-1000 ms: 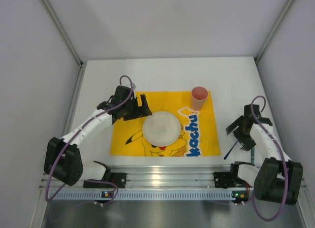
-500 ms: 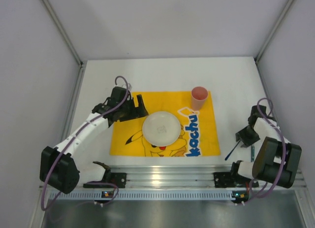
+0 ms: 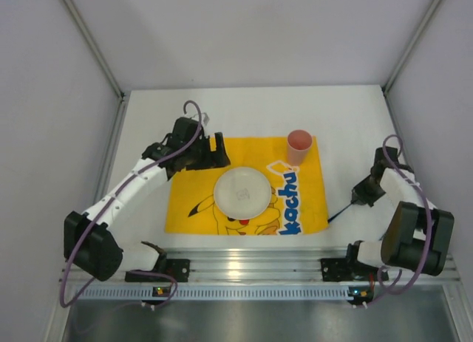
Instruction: Set the dinner table for one person
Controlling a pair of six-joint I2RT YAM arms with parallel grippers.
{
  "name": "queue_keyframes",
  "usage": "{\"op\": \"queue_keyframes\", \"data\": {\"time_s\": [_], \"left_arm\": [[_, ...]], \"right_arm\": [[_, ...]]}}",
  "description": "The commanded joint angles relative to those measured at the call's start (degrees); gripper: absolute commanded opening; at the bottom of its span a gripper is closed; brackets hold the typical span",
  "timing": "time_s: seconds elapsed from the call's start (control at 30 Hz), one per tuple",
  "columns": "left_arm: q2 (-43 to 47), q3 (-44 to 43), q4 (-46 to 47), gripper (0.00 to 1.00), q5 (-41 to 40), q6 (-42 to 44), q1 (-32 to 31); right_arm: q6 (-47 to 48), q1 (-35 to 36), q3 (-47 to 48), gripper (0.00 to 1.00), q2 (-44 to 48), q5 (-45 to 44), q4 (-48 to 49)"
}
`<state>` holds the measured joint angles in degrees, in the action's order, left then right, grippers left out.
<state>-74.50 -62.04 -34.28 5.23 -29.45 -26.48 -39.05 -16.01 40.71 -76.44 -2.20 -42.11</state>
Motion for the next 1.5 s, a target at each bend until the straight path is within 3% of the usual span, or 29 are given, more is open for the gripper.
{"op": "queue_keyframes", "data": {"time_s": [0.0,0.2,0.4,0.53,1.03,1.1,1.2,1.23,1.27,1.3,1.37,1.43,1.47], "left_arm": [[-3.5,-8.0,3.7,0.93,6.3,4.8,-3.5],[-12.7,-16.1,11.2,0.86,18.2,2.4,-11.2],[-19.1,-20.7,20.8,0.83,22.9,-2.4,-18.5],[-22.0,-23.1,27.8,0.84,25.1,-6.4,-21.1],[-31.1,-30.9,29.1,0.76,24.6,-8.3,-28.2],[-31.5,-30.9,28.9,0.71,24.3,-8.3,-28.5],[-32.0,-31.1,28.5,0.53,24.2,-8.5,-28.7],[-32.0,-31.4,28.4,0.39,24.0,-8.4,-28.7],[-32.0,-31.6,27.6,0.08,23.5,-8.3,-28.7],[-31.9,-32.3,27.0,0.00,23.1,-8.2,-28.7],[-31.0,-32.4,26.2,0.00,21.1,-7.0,-28.6],[-30.0,-32.4,25.7,0.00,20.1,-6.4,-27.7],[-28.9,-31.9,25.6,0.00,20.0,-6.5,-27.1]], "right_arm": [[-1.1,3.0,10.5,0.00,6.3,5.4,0.2],[-4.3,8.1,23.7,0.00,9.6,11.9,-8.4],[-6.2,12.2,32.3,0.00,11.8,12.8,-11.9],[-5.9,12.2,33.3,0.00,12.7,15.7,-13.5],[-6.7,13.5,35.2,0.00,15.0,20.0,-15.2],[-7.0,13.5,35.8,0.00,15.0,21.1,-15.1],[-7.8,13.7,36.4,0.00,15.1,22.1,-14.8],[-7.9,13.7,36.5,0.00,15.1,22.2,-14.7],[-8.0,13.9,36.4,0.00,15.1,22.5,-14.5],[-7.9,14.1,36.3,0.00,15.0,22.8,-14.2],[-6.9,14.2,35.5,0.00,14.7,23.9,-13.1],[-5.6,14.3,35.2,0.49,14.2,24.3,-13.1],[-5.2,14.3,35.3,0.67,14.1,23.5,-13.3]]}}
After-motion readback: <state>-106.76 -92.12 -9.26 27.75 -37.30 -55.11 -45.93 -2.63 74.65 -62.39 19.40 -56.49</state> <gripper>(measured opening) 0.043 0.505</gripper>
